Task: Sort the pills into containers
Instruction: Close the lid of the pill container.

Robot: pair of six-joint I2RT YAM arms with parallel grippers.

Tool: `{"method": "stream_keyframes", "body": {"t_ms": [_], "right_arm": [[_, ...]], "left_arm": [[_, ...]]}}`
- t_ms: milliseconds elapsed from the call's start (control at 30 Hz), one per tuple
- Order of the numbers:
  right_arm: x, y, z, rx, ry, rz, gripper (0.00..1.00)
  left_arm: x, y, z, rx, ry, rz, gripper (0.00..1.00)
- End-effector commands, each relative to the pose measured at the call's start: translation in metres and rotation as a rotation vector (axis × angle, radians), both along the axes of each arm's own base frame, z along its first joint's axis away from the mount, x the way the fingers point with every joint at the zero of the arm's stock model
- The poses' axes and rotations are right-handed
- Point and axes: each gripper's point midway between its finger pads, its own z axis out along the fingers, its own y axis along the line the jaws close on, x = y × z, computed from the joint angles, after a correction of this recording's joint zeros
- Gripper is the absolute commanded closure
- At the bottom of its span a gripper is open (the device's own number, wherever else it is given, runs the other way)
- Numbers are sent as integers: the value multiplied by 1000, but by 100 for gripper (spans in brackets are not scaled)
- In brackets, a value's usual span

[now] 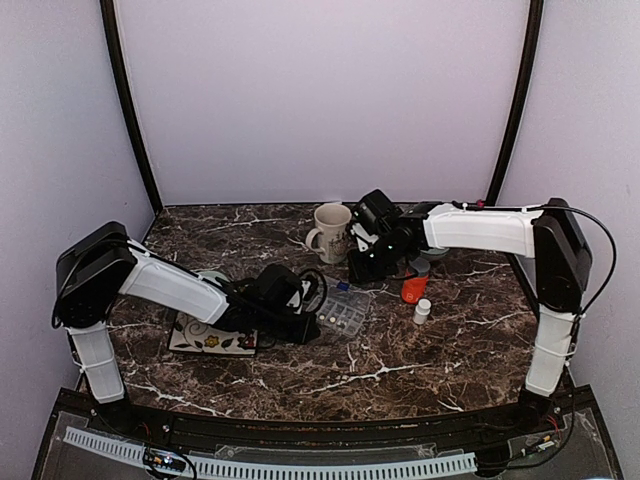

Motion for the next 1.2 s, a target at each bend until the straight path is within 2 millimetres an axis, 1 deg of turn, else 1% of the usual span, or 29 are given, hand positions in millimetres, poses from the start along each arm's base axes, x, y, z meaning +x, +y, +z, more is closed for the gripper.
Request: {"method": "stream_keyframes", "body": {"t_ms": [0,167,400,600,733,933,1167], "right_arm": [[-2,13,1,18,-2,30,84],[-5,16,-3,16,10,42,84],[-12,20,0,21,12,57,84],[-21,26,-1,22,19,76,84],[-29,30,-1,23,26,90,84],[-39,32,-8,17,45,104,85],[-51,34,-18,12,71,115,85]], "left_arm": [[8,-3,2,-3,-4,16,100],[13,1,-4,21,-8,38,100],[21,10,-7,57,-22,85,100],[25,20,-10,77,-28,129,100],[28,23,-11,78,-31,145,100],[30,27,-14,87,-30,163,100],[32,27,-15,81,-29,165,100]]}}
